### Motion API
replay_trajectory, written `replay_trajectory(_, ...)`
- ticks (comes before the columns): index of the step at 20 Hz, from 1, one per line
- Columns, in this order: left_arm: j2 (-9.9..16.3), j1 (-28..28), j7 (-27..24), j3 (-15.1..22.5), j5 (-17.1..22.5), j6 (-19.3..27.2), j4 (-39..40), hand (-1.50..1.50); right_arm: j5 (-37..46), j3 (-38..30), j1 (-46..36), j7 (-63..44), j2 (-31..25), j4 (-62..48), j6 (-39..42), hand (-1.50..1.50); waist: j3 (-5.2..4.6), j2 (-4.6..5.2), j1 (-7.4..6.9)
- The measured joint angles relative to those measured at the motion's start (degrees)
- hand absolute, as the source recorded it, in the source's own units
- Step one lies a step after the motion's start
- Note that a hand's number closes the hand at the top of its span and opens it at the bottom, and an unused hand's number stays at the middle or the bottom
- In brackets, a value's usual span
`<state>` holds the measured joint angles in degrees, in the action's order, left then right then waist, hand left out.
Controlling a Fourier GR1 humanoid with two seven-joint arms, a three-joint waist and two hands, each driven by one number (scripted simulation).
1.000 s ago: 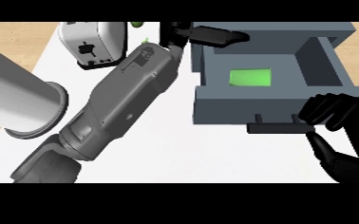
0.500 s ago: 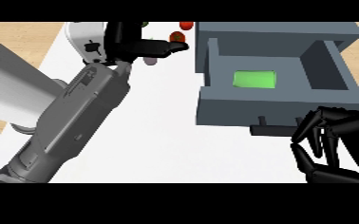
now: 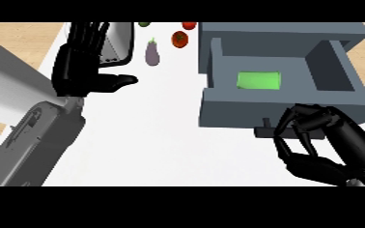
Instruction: Pick up the cup, place it into the drawer and close the drawer
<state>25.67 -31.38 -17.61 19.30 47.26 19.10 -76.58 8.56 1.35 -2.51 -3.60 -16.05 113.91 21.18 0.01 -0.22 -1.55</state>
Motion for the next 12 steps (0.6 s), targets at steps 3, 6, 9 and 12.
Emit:
replay_trajectory(3,1.48,4.04,-0.33,-0.68,0.60,-1.98,-2.69,-1.50,8.33,3.20,-0.89,3.04,-2.46,-1.76,-0.30,1.50,-0.01,0.04,-0.28)
replay_trajectory(6,2.74,8.74,-1.40,-1.27,0.52,-3.89,-5.31,-1.50,15.73,5.96,-2.22,6.08,-3.83,-5.81,-1.92,1.50,0.00,0.12,-0.25)
replay_trajectory(9,4.52,12.69,-2.51,-3.31,0.84,-6.98,-6.04,-1.50,22.57,9.63,-3.67,8.24,-2.87,-11.01,-5.04,1.50,-0.01,0.22,0.00)
replay_trajectory(12,5.93,15.36,-2.71,-5.87,1.15,-10.02,-6.32,-1.50,26.85,10.75,-6.59,10.89,-1.53,-18.15,-8.09,-1.50,-0.01,0.26,0.31)
